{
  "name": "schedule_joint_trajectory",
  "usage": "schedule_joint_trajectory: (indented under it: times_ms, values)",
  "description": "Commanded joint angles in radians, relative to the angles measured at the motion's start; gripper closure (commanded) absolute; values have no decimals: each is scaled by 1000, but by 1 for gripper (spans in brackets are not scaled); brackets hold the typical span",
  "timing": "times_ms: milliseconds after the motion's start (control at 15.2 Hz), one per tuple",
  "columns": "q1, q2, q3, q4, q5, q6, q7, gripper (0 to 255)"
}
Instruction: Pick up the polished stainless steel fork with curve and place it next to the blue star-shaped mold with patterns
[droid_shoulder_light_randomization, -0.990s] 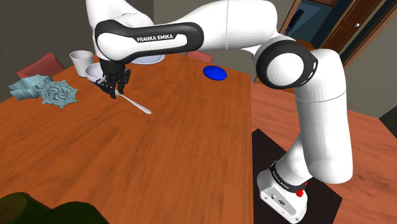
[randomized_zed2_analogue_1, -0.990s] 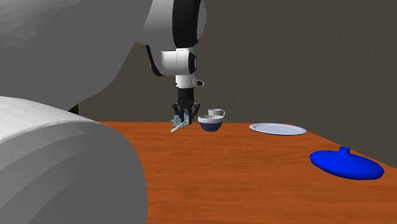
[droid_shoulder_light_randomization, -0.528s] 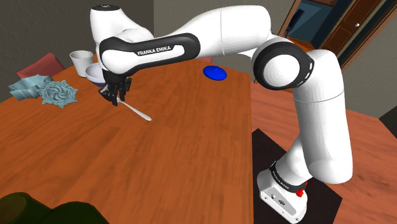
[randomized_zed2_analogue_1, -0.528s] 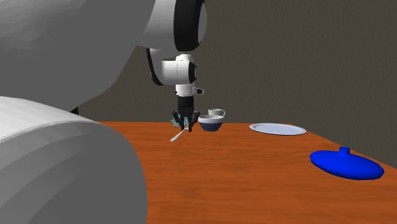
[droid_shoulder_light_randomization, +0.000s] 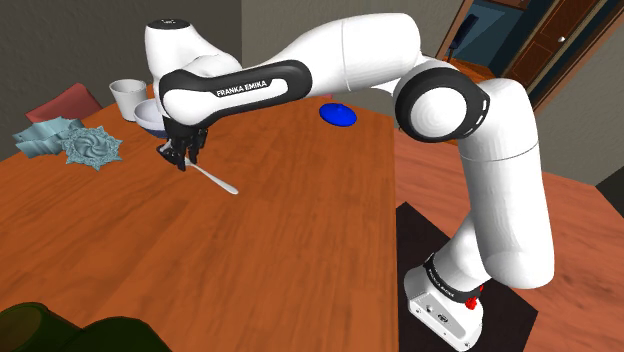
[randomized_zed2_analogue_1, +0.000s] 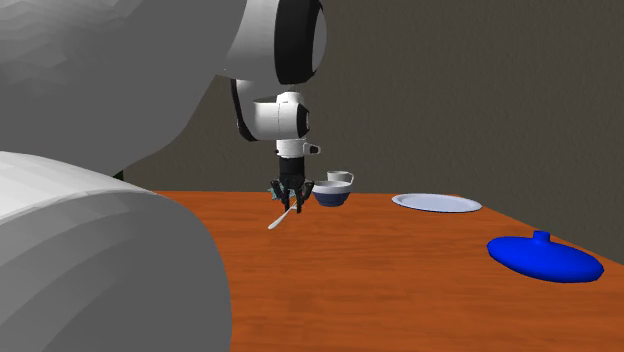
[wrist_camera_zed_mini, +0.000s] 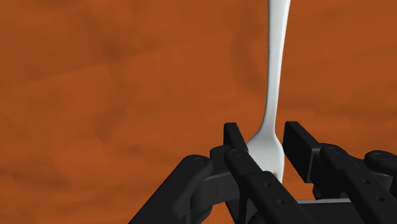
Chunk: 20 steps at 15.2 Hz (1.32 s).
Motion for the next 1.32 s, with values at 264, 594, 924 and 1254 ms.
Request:
schedule_joint_trajectory:
  times_ms: [264,594,924,1254]
  values:
    - [0,0,0,0,0,0,0,0]
    - [-1,-29,5,20,7,-48,-4,0]
    - [-2,-50,8,45,12,-94,-8,0]
    - [-2,-50,8,45,12,-94,-8,0]
